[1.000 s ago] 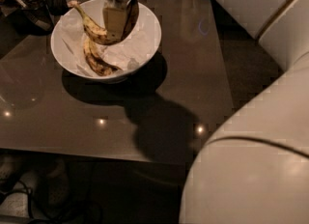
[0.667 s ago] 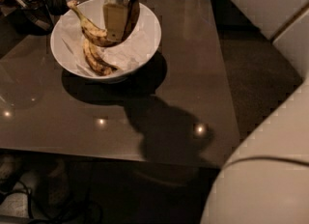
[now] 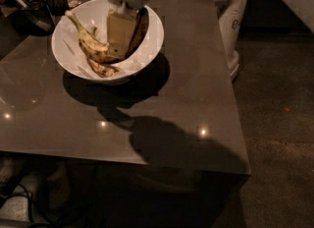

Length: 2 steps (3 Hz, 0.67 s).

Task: Pick banana from white bowl

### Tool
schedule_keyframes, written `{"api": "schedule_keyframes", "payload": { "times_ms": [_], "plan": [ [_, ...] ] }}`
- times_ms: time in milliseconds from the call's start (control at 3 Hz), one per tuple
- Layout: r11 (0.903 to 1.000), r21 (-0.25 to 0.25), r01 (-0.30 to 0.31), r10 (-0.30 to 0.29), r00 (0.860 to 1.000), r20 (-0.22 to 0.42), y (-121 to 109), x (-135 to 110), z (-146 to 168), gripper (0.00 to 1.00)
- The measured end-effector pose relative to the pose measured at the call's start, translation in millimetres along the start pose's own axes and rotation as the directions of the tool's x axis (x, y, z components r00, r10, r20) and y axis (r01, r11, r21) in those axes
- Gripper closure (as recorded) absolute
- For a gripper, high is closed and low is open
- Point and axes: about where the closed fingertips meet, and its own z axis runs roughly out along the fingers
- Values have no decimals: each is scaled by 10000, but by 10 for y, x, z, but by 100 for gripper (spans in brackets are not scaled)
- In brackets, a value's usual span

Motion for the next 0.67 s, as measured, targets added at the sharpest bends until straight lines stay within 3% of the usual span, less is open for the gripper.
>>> {"api": "schedule_keyframes", "payload": {
  "times_ms": [333, 667],
  "plan": [
    [9991, -329, -268, 275, 9994, 210, 328, 25, -32, 100],
    [9993, -268, -256, 264, 9993, 267, 299, -4, -8, 100]
  ]
}}
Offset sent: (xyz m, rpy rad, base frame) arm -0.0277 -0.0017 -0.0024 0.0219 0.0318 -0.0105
